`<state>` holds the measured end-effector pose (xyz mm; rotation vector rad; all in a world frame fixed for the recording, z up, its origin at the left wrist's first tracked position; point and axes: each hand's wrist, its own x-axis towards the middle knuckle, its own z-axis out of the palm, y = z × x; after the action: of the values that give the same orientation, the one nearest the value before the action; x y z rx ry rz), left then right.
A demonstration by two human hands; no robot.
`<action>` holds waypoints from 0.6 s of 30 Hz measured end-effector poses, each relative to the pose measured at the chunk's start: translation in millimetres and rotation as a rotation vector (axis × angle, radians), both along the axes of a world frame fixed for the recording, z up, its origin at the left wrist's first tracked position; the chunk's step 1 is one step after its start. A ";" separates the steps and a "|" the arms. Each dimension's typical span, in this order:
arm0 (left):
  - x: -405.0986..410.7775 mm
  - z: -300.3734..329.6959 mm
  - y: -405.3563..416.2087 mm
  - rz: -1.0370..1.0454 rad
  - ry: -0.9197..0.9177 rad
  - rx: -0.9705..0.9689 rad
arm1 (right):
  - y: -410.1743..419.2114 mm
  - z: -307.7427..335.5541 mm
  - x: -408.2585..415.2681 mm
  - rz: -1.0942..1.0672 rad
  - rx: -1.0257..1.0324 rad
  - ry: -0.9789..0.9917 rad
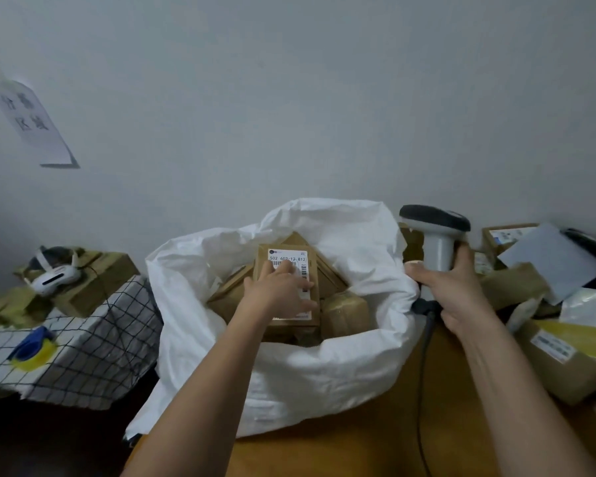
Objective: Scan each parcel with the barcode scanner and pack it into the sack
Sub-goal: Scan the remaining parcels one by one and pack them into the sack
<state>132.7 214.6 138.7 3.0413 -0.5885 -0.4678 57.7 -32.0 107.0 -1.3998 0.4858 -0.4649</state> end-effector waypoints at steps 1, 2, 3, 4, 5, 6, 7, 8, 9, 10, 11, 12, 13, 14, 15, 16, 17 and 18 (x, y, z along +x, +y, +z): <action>0.9 0.7 3.3 0.003 -0.003 -0.005 | 4.7 9.2 2.1 -0.006 -0.059 -0.027; 2.1 1.4 7.3 0.006 -0.006 -0.009 | 9.6 17.2 4.7 -0.013 -0.122 -0.049; 3.2 2.0 11.5 0.008 -0.008 -0.013 | 14.9 24.3 6.6 -0.023 -0.185 -0.068; 3.9 2.7 15.7 0.011 -0.008 -0.015 | 19.5 30.6 7.8 -0.040 -0.247 -0.083; 4.2 3.3 19.2 0.012 -0.005 -0.016 | 22.7 36.4 8.5 -0.065 -0.311 -0.096; 4.0 3.4 21.8 0.009 0.002 -0.017 | 23.9 42.2 8.7 -0.098 -0.378 -0.109; 3.3 3.0 23.1 0.002 0.009 -0.016 | 23.4 48.3 8.6 -0.128 -0.438 -0.124; 1.9 2.3 23.5 -0.006 0.012 -0.016 | 21.7 55.0 8.3 -0.149 -0.473 -0.145; 0.7 1.7 23.0 -0.012 0.010 -0.018 | 18.5 61.4 8.4 -0.161 -0.476 -0.175; 0.2 1.2 22.1 -0.012 0.006 -0.022 | 14.5 66.6 9.2 -0.167 -0.448 -0.221; 0.1 0.9 21.1 -0.010 0.001 -0.027 | 10.3 70.2 10.7 -0.165 -0.401 -0.277; 0.0 0.7 20.2 -0.006 -0.004 -0.030 | 7.2 72.3 12.4 -0.156 -0.351 -0.321; 0.2 0.9 19.7 -0.003 -0.008 -0.028 | 5.6 72.8 14.1 -0.143 -0.309 -0.338; 0.7 0.8 19.1 -0.003 -0.010 -0.025 | 4.9 71.1 15.7 -0.124 -0.275 -0.325; 0.7 0.8 18.5 -0.003 -0.010 -0.022 | 5.6 67.7 16.8 -0.100 -0.244 -0.292; 0.7 0.4 17.9 -0.003 -0.009 -0.020 | 7.2 63.0 17.0 -0.079 -0.216 -0.248; 0.8 -0.3 17.2 -0.004 -0.011 -0.018 | 9.0 57.9 16.4 -0.062 -0.190 -0.204; 0.8 -1.0 16.5 -0.004 -0.013 -0.015 | 11.4 53.2 15.0 -0.045 -0.169 -0.174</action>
<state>133.5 231.2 137.8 3.0318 -0.5967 -0.4415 72.7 -20.6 160.2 -1.4968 0.3427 -0.6707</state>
